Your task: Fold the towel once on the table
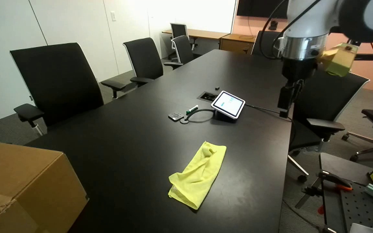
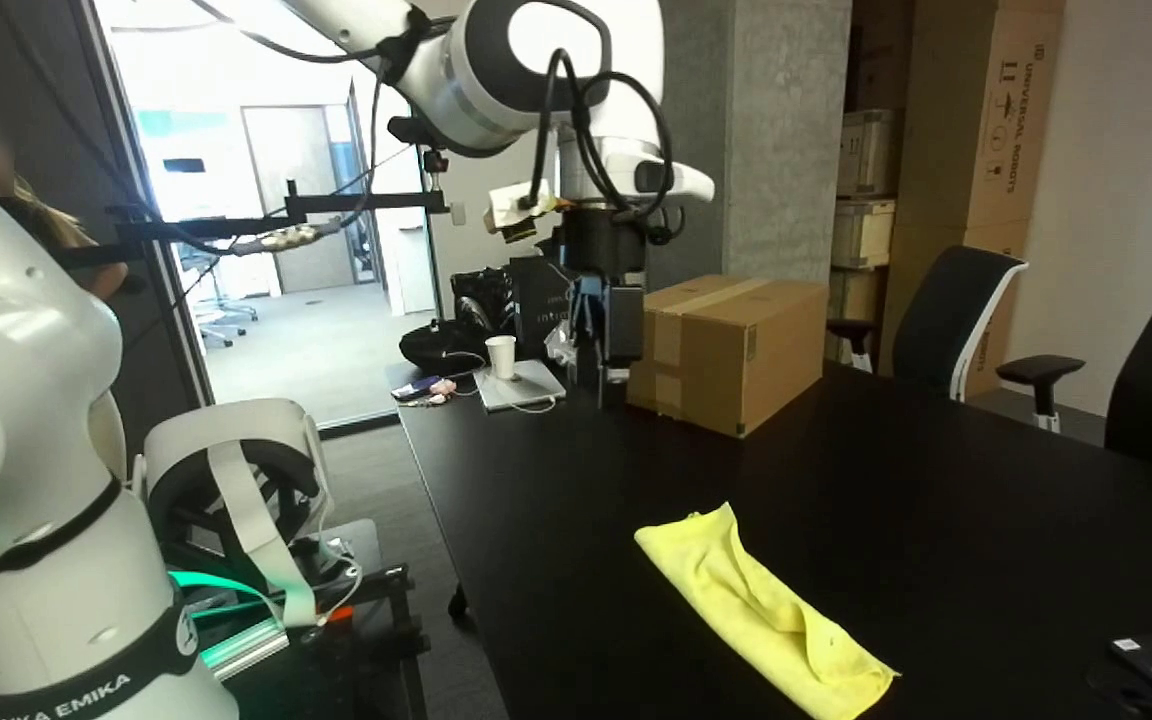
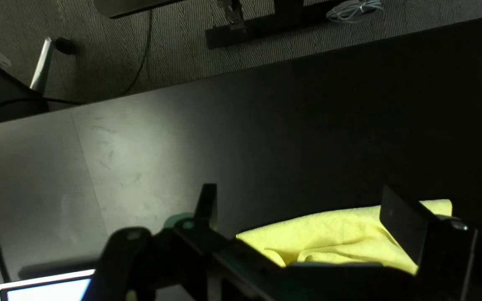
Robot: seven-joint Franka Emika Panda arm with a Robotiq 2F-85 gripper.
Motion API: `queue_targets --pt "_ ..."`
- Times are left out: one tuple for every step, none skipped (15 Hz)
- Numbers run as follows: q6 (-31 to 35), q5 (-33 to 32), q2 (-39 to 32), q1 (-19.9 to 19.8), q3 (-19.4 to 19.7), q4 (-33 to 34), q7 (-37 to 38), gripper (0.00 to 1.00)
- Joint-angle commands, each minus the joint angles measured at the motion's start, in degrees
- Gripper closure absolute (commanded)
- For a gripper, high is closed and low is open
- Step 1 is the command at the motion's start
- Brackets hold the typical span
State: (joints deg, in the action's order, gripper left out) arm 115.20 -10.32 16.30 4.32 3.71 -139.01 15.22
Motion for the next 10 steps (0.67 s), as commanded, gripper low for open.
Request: queue_targets --pt "1.19 1.32 14.42 -2.6 -1.61 -8.13 -4.09 0.0" --pt "1.37 1.57 17.78 -2.9 -1.47 -9.68 -5.32 0.0" --pt "1.52 1.74 20.97 -3.1 -1.28 -11.02 -6.49 0.0" --pt "0.07 1.18 12.72 -3.7 -2.46 -6.23 -4.31 0.0" --pt "0.07 1.31 15.59 -3.9 -2.4 -7.54 -5.14 0.0" --pt "0.07 1.4 17.9 -4.03 -2.36 -8.69 -5.63 0.0" --pt "0.07 1.46 19.46 -4.07 -2.34 -9.57 -5.93 0.0" --pt "0.08 1.49 20.29 -4.08 -2.33 -10.14 -6.03 0.0" --pt "0.11 1.5 20.49 -4.07 -2.33 -10.42 -6.07 0.0" --pt "0.15 1.5 20.48 -4.07 -2.33 -10.55 -6.09 0.0"
